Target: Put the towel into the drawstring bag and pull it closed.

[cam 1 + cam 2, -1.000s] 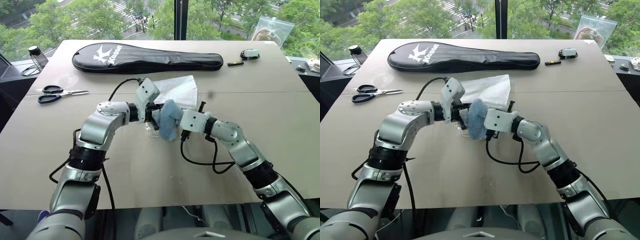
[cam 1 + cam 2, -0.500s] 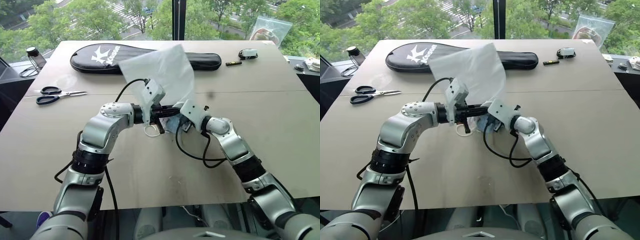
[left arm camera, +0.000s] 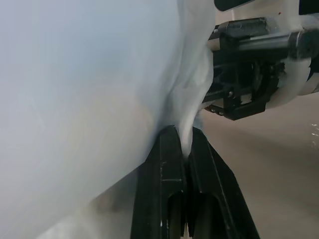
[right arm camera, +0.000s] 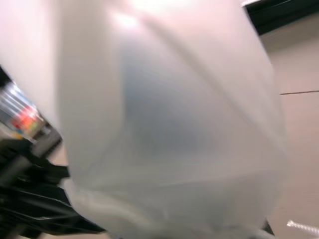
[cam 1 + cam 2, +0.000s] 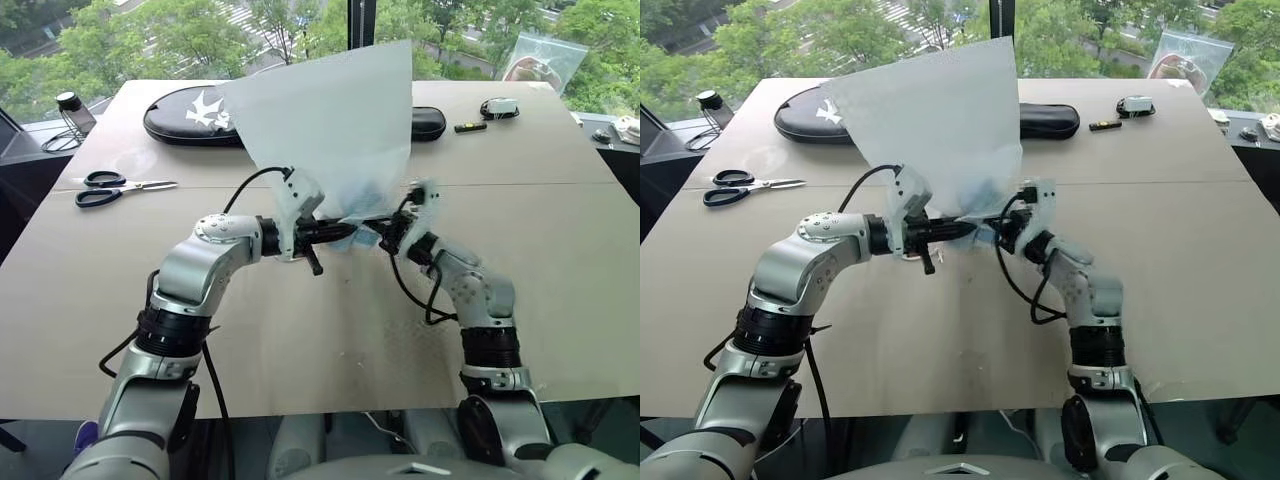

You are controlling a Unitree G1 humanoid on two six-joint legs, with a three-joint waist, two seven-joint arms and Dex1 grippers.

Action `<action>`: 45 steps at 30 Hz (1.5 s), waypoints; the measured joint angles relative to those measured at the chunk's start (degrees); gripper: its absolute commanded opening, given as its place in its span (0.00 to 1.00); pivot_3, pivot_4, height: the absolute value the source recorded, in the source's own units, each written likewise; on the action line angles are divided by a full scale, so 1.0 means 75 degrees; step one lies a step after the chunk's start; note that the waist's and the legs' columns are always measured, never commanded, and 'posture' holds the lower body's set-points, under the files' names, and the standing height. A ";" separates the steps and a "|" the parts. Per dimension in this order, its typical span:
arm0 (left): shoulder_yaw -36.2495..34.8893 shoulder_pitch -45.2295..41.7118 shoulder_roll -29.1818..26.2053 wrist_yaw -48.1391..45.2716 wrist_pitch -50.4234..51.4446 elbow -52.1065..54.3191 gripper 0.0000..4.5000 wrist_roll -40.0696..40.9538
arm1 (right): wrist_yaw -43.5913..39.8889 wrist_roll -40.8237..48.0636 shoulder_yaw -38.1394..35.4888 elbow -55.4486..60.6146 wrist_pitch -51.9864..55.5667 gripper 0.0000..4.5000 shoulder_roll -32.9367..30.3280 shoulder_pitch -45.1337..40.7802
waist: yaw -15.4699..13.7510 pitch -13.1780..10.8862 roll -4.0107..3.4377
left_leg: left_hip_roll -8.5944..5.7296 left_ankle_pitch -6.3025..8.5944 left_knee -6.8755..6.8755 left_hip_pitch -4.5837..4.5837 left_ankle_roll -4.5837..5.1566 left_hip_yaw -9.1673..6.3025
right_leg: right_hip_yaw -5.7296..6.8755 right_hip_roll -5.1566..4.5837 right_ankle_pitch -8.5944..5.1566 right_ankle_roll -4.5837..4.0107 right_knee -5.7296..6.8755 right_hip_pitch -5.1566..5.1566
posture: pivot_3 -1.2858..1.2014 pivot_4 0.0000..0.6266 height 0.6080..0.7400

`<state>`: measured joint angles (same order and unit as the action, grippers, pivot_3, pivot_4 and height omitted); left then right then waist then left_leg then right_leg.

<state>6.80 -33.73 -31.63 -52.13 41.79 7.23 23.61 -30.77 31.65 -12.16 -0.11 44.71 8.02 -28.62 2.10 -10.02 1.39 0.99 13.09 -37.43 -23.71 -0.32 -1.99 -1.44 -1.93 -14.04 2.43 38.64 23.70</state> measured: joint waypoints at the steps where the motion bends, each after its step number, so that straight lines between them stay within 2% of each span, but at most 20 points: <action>1: -0.0003 -0.0006 0.0000 -0.0004 -0.0001 0.0000 0.00 0.0026 | 0.0012 0.0171 -0.0086 0.0032 0.0065 0.01 0.0028 0.0025 | 0.0001 -0.0001 -0.0001 | 0.0000 0.0000 0.0000 0.0000 0.0000 0.0000 | 0.0000 0.0000 0.0000 0.0000 0.0000 0.0000 | 0.52 0.24 1.00; 7: -0.0072 -0.0482 0.0121 0.0037 -0.0091 -0.0360 0.00 0.0170 | 0.0273 0.1479 -0.0491 0.0432 0.0550 0.01 -0.0075 0.0102 | 0.0018 -0.0001 -0.0002 | 0.0000 0.0000 0.0000 0.0001 0.0000 0.0000 | 0.0001 0.0002 0.0000 0.0000 0.0002 0.0000 | 0.52 0.24 1.00; 12: -0.0378 -0.1118 0.0210 0.0206 -0.0133 -0.1062 0.00 0.0183 | 0.0346 0.2039 -0.0447 0.0649 0.0747 0.01 -0.0190 0.0335 | 0.0035 -0.0001 -0.0002 | 0.0000 0.0000 0.0001 0.0001 0.0001 0.0002 | -0.0001 0.0003 -0.0001 0.0001 0.0001 0.0001 | 0.52 0.24 1.00; 16: -0.0482 -0.1200 0.0241 0.0285 -0.0038 -0.1127 0.00 0.0249 | 0.0605 0.2314 -0.0473 0.0704 0.0691 0.01 -0.0103 0.0370 | 0.0039 -0.0002 -0.0002 | 0.0000 0.0000 0.0002 0.0000 0.0000 0.0001 | -0.0002 0.0002 -0.0001 0.0001 0.0001 0.0002 | 0.52 0.24 1.00; 22: -0.0432 -0.0945 0.0226 0.0240 0.0488 -0.0583 0.00 0.0502 | 0.1353 0.3216 -0.0864 0.0694 0.0139 0.01 0.0109 0.0344 | 0.0027 -0.0002 -0.0003 | 0.0001 0.0000 0.0002 -0.0004 0.0000 0.0002 | -0.0002 0.0000 0.0000 0.0001 -0.0006 0.0002 | 0.52 0.24 1.00; 31: -0.0459 -0.0852 0.0486 0.0400 0.1554 0.0180 0.00 0.1366 | 0.2229 0.4227 -0.0718 0.0693 -0.0655 0.01 0.0128 0.0335 | 0.0033 -0.0002 -0.0004 | 0.0002 0.0000 0.0003 -0.0002 0.0001 0.0002 | -0.0003 0.0002 -0.0001 0.0001 -0.0005 0.0002 | 0.52 0.24 1.00; 33: -0.0626 -0.0872 0.0749 0.0619 0.1878 0.0184 0.00 0.1620 | 0.2289 0.3848 -0.0383 0.0701 -0.0991 0.01 0.0120 0.0335 | 0.0039 -0.0003 -0.0004 | 0.0002 0.0000 0.0003 -0.0001 0.0001 0.0003 | -0.0003 0.0002 -0.0001 0.0001 -0.0004 0.0002 | 0.52 0.24 1.00; 36: -0.0764 -0.0951 0.1155 0.0885 0.2297 0.0210 0.00 0.2032 | 0.2166 0.2536 0.0606 0.0713 -0.1534 0.01 -0.0047 0.0287 | 0.0056 -0.0003 -0.0005 | 0.0002 0.0000 0.0004 -0.0002 0.0000 0.0004 | -0.0005 0.0005 -0.0001 0.0002 -0.0005 0.0005 | 0.52 0.24 1.00; 39: -0.0852 -0.0949 0.1221 0.1108 0.2605 0.0245 0.00 0.2189 | 0.1814 0.1081 0.1553 0.0850 -0.2188 0.01 -0.0779 0.0288 | 0.0036 -0.0003 -0.0006 | -0.0001 0.0000 0.0003 -0.0003 0.0000 0.0003 | -0.0003 0.0003 -0.0001 0.0003 -0.0010 0.0003 | 0.52 0.24 1.00; 42: -0.0895 -0.0921 0.1319 0.1340 0.2892 0.0243 0.00 0.2284 | 0.1604 0.0055 0.2002 0.0863 -0.2760 0.01 -0.1079 0.0363 | 0.0030 -0.0003 -0.0005 | -0.0002 0.0000 0.0003 -0.0004 0.0000 0.0003 | -0.0004 0.0001 -0.0001 0.0003 -0.0010 0.0003 | 0.52 0.24 1.00; 44: -0.0912 -0.0917 0.1347 0.1371 0.2940 0.0242 0.00 0.2304 | 0.1598 0.0074 0.1950 0.0862 -0.2783 0.01 -0.0992 0.0411 | 0.0028 -0.0003 -0.0005 | -0.0001 0.0000 0.0003 -0.0004 0.0000 0.0002 | -0.0004 0.0002 -0.0001 0.0003 -0.0009 0.0003 | 0.52 0.24 1.00; 45: -0.1034 -0.0919 0.1408 0.1439 0.3029 0.0242 0.00 0.2435 | 0.1642 0.0483 0.1664 0.0857 -0.2597 0.01 -0.0690 0.0436 | 0.0034 -0.0003 -0.0005 | 0.0005 0.0000 0.0004 -0.0004 -0.0001 0.0000 | -0.0004 0.0004 0.0000 0.0001 -0.0009 0.0004 | 0.52 0.24 1.00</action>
<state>-0.96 -40.62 -21.06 -41.34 64.51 9.05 41.87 -18.46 35.27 0.32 6.32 25.23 2.85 -25.35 2.35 -10.04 1.35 1.02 13.09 -37.40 -23.74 -0.32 -1.99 -1.47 -1.90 -14.04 2.43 38.57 23.73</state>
